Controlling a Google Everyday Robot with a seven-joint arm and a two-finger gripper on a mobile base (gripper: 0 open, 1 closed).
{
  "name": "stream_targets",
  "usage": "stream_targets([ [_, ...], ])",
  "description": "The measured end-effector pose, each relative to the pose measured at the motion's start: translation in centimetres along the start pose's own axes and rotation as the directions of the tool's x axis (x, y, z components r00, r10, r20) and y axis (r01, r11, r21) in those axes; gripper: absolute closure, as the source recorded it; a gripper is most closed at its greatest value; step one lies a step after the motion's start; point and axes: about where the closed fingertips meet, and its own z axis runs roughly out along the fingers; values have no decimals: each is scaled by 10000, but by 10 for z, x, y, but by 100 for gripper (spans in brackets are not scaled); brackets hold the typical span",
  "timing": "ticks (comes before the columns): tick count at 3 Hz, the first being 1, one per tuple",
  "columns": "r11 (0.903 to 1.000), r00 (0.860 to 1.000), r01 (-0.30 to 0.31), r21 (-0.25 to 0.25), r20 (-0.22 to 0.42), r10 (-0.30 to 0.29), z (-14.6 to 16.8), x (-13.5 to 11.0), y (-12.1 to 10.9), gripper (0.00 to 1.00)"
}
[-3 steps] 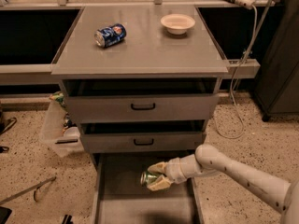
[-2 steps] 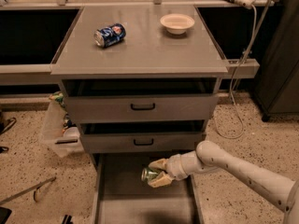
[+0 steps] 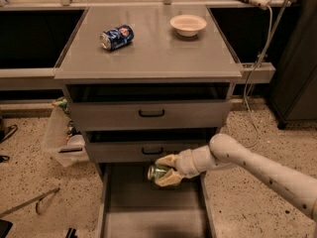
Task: Pick green can from bottom drawer and place on counter
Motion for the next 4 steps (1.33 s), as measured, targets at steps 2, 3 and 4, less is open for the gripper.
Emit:
stream_targets([
  [2,9834,9790,1814,51,931,-1811,-107,-217,11,100],
  [3,9729,9617,2311,33,1506,-2289,-148,-299,9,100],
  [4,9731,9621,2302,11,1497,-2278,-146,-297,9,100],
])
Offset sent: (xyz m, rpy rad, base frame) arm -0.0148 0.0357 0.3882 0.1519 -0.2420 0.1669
